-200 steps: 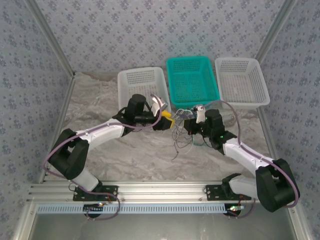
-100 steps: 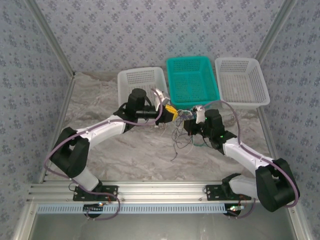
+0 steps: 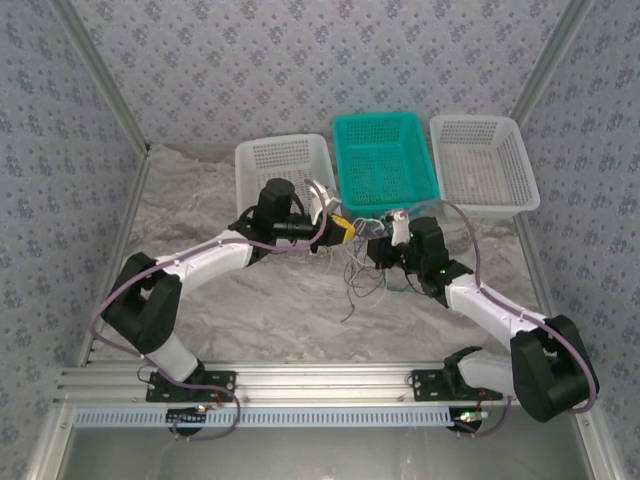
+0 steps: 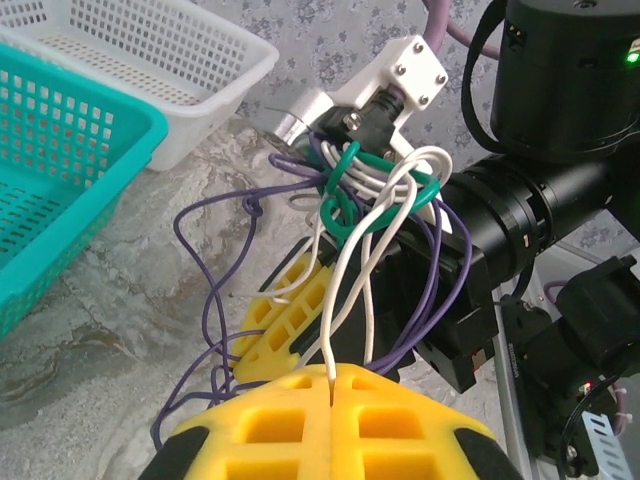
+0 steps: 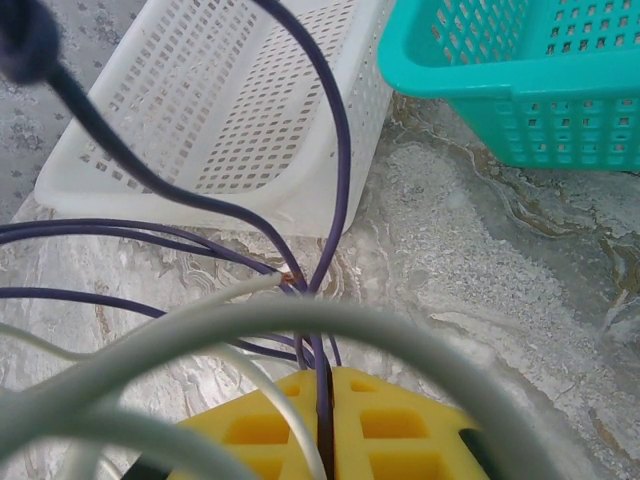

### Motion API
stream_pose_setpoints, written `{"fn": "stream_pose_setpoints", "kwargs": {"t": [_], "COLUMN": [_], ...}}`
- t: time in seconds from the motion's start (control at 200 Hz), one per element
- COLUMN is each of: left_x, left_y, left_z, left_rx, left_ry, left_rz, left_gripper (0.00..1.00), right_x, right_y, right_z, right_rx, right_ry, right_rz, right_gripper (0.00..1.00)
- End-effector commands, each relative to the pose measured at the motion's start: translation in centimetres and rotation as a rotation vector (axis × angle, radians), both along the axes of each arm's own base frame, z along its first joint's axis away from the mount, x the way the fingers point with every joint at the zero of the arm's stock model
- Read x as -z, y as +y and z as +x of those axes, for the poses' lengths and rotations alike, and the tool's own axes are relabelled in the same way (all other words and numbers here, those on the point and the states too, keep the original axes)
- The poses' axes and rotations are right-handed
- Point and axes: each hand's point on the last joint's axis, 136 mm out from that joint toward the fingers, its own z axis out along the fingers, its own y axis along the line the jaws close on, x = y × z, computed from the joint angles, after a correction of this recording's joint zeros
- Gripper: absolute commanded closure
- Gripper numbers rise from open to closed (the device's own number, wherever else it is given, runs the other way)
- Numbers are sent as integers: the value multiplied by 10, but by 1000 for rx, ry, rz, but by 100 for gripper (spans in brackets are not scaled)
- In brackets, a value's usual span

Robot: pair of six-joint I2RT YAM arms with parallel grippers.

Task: Untangle the cables
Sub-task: Untie the cable.

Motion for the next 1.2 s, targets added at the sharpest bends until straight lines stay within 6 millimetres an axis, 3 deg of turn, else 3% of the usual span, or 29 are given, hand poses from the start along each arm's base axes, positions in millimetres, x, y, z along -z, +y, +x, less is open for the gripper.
{"fn": "stream_pose_setpoints", "kwargs": {"t": [0.0, 0.1, 0.25, 0.47, 0.55, 0.73, 0.869, 1.079, 1.139, 1.194], "left_x": [-3, -11, -19, -6, -8, -41, -68, -92, -98, -104], "left_y": [-1, 7, 46, 91, 112, 167, 204, 226, 233, 236], "left_z": [-1, 8, 50, 90, 102, 114, 115, 114, 114, 114], "left_rx": [15, -54, -338, -681, -800, -1021, -1139, -1204, -1217, -1206], "left_ry": [-8, -10, -7, -89, -123, -192, -235, -287, -289, -284], "left_rz": [-10, -20, 3, 180, 224, 220, 195, 169, 159, 140], "left_gripper": [100, 100, 100, 100, 100, 100, 100, 100, 100, 100], "right_x": [-10, -2, 2, -8, -3, 20, 21, 23, 27, 32], "right_y": [0, -13, -30, 15, 23, -7, -22, -29, -35, -40], "right_z": [6, 10, 12, -16, -28, -28, -31, -34, -34, -35], "right_rx": [10, 82, 153, -96, -163, -35, 18, 39, 66, 86], "right_ry": [-21, -7, -13, -75, -62, -25, -35, -16, 4, 22], "right_rz": [-11, -37, -58, -51, -65, -179, -179, -200, -223, -243], "right_gripper": [100, 100, 100, 100, 100, 100, 100, 100, 92, 92]}}
